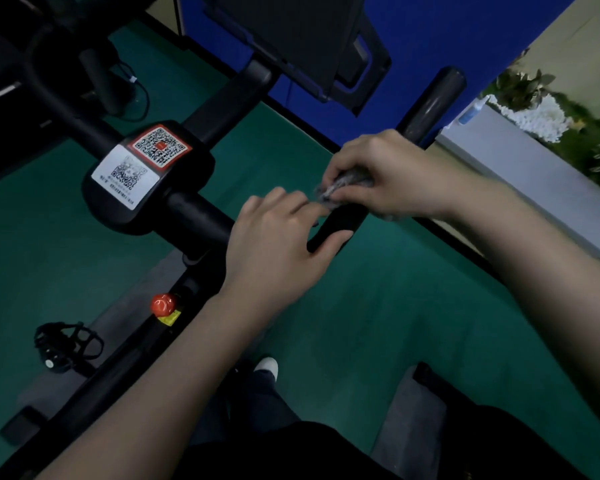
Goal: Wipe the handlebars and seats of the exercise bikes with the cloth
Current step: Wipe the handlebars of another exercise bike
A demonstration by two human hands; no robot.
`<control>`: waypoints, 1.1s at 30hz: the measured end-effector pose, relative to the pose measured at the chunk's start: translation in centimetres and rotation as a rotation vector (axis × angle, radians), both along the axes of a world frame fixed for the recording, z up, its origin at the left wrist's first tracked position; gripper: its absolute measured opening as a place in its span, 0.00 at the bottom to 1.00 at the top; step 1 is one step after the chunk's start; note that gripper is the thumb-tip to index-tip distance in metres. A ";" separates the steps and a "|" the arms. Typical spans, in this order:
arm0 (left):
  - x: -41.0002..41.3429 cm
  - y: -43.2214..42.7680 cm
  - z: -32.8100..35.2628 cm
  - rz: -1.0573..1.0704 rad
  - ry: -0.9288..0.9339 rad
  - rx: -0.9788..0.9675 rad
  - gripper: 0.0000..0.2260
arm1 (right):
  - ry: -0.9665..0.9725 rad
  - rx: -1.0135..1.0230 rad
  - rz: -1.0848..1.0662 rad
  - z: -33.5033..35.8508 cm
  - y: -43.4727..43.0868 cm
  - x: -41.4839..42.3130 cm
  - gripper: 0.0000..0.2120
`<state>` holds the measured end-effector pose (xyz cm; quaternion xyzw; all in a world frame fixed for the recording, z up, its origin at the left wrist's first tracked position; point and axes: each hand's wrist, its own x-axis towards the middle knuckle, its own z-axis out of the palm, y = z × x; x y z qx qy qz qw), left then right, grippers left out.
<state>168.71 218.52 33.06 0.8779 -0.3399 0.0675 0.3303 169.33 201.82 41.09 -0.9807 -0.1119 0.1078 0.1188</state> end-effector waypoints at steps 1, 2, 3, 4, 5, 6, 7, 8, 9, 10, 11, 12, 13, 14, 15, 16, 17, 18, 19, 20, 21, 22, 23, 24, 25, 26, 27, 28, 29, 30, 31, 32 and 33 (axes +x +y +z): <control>0.0 0.0 0.0 0.002 0.006 0.000 0.17 | 0.024 -0.042 -0.012 0.1 -0.1 0.5 0.05; 0.0 0.0 0.0 0.003 0.017 -0.001 0.17 | 0.031 -0.093 -0.029 0.2 -0.3 1.0 0.06; 0.1 -0.1 0.0 0.002 0.030 -0.003 0.18 | 0.026 -0.143 -0.052 0.2 -0.4 1.5 0.06; 0.1 -0.1 0.0 0.002 0.044 -0.008 0.18 | 0.020 -0.178 -0.077 0.2 -0.5 1.8 0.06; 0.1 -0.1 0.1 0.003 0.058 -0.015 0.18 | 0.022 -0.188 -0.096 0.1 -0.5 2.0 0.06; 0.1 -0.1 0.1 0.005 0.069 -0.023 0.18 | 0.036 -0.173 -0.100 0.1 -0.3 2.1 0.06; 0.1 -0.1 0.2 0.005 0.076 -0.029 0.18 | 0.062 -0.141 -0.091 0.1 -0.1 2.1 0.05; 0.1 -0.1 0.2 0.005 0.079 -0.032 0.18 | 0.101 -0.107 -0.072 0.1 0.3 2.0 0.04; 0.2 0.0 0.3 0.003 0.079 -0.034 0.18 | 0.142 -0.085 -0.054 0.1 0.6 2.0 0.04; 0.2 0.0 0.3 0.002 0.080 -0.033 0.18 | 0.175 -0.082 -0.039 0.2 0.7 2.0 0.03; 0.2 0.0 0.3 0.000 0.084 -0.030 0.18 | 0.194 -0.094 -0.032 0.2 0.8 2.2 0.03; 0.2 0.0 0.3 0.000 0.090 -0.028 0.19 | 0.194 -0.118 -0.031 0.2 0.7 2.4 0.03; 0.2 0.0 0.3 0.001 0.096 -0.026 0.19 | 0.176 -0.153 -0.036 0.3 0.4 2.7 0.04; 0.3 0.0 0.3 0.001 0.102 -0.024 0.18 | 0.143 -0.200 -0.050 0.3 0.1 2.8 0.05; 0.3 0.0 0.3 -0.001 0.106 -0.024 0.18 | 0.110 -0.245 -0.073 0.3 -0.1 2.9 0.06; 0.3 0.0 0.2 -0.004 0.109 -0.026 0.18 | 0.084 -0.267 -0.091 0.4 -0.2 2.8 0.07; 0.2 -0.1 0.2 -0.005 0.109 -0.027 0.17 | 0.064 -0.259 -0.089 0.4 -0.1 2.5 0.07; 0.2 -0.1 0.2 -0.004 0.106 -0.021 0.17 | 0.050 -0.233 -0.065 0.3 0.1 2.1 0.06; 0.2 -0.1 0.2 0.000 0.101 -0.008 0.17 | 0.043 -0.204 -0.033 0.2 0.4 1.7 0.06; 0.1 -0.1 0.2 0.005 0.097 0.004 0.17 | 0.034 -0.182 -0.006 0.0 0.5 1.4 0.06; 0.1 -0.1 0.3 0.008 0.094 0.010 0.17 | 0.015 -0.173 0.007 -0.1 0.4 1.2 0.07; 0.0 0.0 0.3 0.007 0.096 0.012 0.16 | -0.016 -0.182 0.002 -0.2 0.1 1.1 0.07; 0.0 0.0 0.3 0.000 0.102 0.013 0.16 | -0.061 -0.203 -0.019 -0.3 -0.5 1.1 0.07; 0.0 0.1 0.3 -0.009 0.112 0.017 0.15 | -0.117 -0.227 -0.056 -0.5 -1.2 1.1 0.06; 0.1 0.1 0.3 -0.019 0.122 0.023 0.15 | -0.179 -0.233 -0.106 -0.7 -1.8 1.0 0.06; 0.1 0.1 0.4 -0.029 0.133 0.033 0.16 | -0.242 -0.213 -0.159 -1.1 -2.2 0.6 0.06; 0.2 0.0 0.4 -0.037 0.143 0.041 0.16 | -0.311 -0.170 -0.202 -1.6 -2.3 0.0 0.05; 0.3 -0.1 0.5 -0.042 0.153 0.043 0.17 | -0.389 -0.114 -0.237 -2.3 -2.1 -0.8 0.05; 0.3 -0.2 0.7 -0.043 0.162 0.036 0.17 | -0.477 -0.044 -0.275 -3.1 -1.7 -1.8 0.04; 0.5 -0.4 0.8 -0.042 0.168 0.023 0.18 | -0.568 0.036 -0.324 -4.0 -1.2 -2.7 0.04; 0.6 -0.6 1.0 -0.038 0.168 0.008 0.18 | -0.656 0.121 -0.382 -4.9 -0.9 -3.4 0.04; 0.7 -0.9 1.1 -0.033 0.164 -0.006 0.18 | -0.737 0.204 -0.443 -5.7 -0.5 -4.0 0.04; 0.8 -1.2 1.2 -0.029 0.160 -0.016 0.17 | -0.806 0.285 -0.509 -6.4 -0.3 -4.2 0.04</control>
